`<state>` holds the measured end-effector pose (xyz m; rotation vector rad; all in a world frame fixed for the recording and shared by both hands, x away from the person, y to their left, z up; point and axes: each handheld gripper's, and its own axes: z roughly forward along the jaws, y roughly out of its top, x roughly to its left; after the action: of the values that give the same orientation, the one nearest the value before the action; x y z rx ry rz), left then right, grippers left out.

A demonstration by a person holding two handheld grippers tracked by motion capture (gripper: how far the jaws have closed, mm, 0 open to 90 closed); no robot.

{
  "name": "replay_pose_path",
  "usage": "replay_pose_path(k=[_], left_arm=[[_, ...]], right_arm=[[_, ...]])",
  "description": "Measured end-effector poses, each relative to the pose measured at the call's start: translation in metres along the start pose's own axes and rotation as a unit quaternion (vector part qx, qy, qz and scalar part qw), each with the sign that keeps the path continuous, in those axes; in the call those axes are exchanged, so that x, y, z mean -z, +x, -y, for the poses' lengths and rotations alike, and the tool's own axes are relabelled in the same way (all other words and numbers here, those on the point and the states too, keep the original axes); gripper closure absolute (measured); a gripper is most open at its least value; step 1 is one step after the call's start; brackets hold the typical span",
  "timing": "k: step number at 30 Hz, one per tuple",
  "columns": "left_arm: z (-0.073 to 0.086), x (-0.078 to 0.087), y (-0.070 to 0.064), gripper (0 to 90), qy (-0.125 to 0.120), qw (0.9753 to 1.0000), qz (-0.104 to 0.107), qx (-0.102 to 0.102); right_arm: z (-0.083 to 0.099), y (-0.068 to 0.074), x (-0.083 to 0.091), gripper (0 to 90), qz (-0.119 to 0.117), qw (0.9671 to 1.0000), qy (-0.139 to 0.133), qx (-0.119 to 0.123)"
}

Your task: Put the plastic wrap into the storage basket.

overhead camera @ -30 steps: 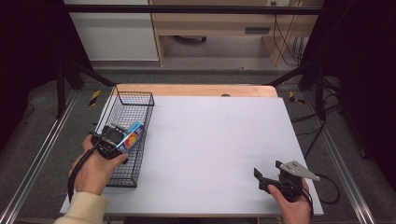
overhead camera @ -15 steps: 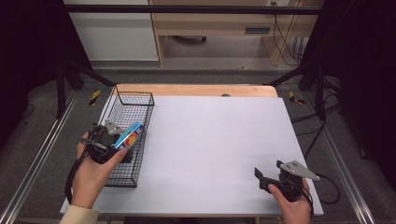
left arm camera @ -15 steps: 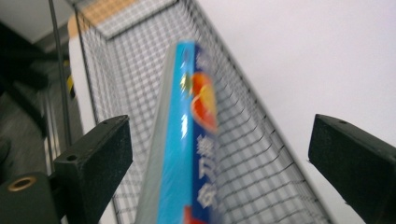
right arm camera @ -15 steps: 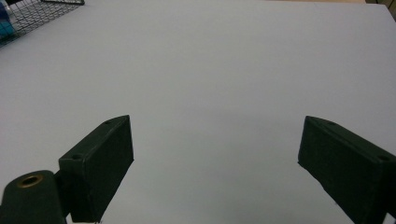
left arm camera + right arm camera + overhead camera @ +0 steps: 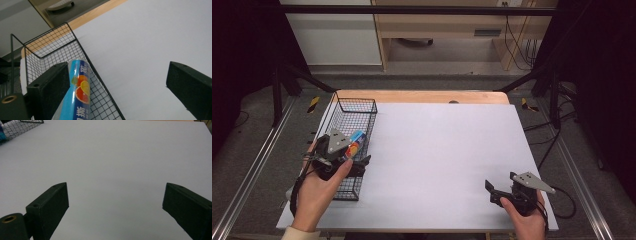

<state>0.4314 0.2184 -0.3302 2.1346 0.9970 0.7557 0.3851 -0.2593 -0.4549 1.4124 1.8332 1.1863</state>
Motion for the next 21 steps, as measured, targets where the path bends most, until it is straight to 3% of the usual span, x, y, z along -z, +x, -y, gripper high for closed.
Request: replay_pose_path(k=[9,21], left_arm=[[-0.003,-0.012,-0.016,4.7,0.003,0.9998,0.013,-0.013],[-0.012,-0.028,-0.048,4.7,-0.022,0.9981,0.040,-0.040]], right_arm=[[0.000,-0.001,-0.001,5.9,0.000,1.0000,0.005,-0.001],[0.000,-0.001,-0.001,5.7,0.002,1.0000,0.003,0.001]])
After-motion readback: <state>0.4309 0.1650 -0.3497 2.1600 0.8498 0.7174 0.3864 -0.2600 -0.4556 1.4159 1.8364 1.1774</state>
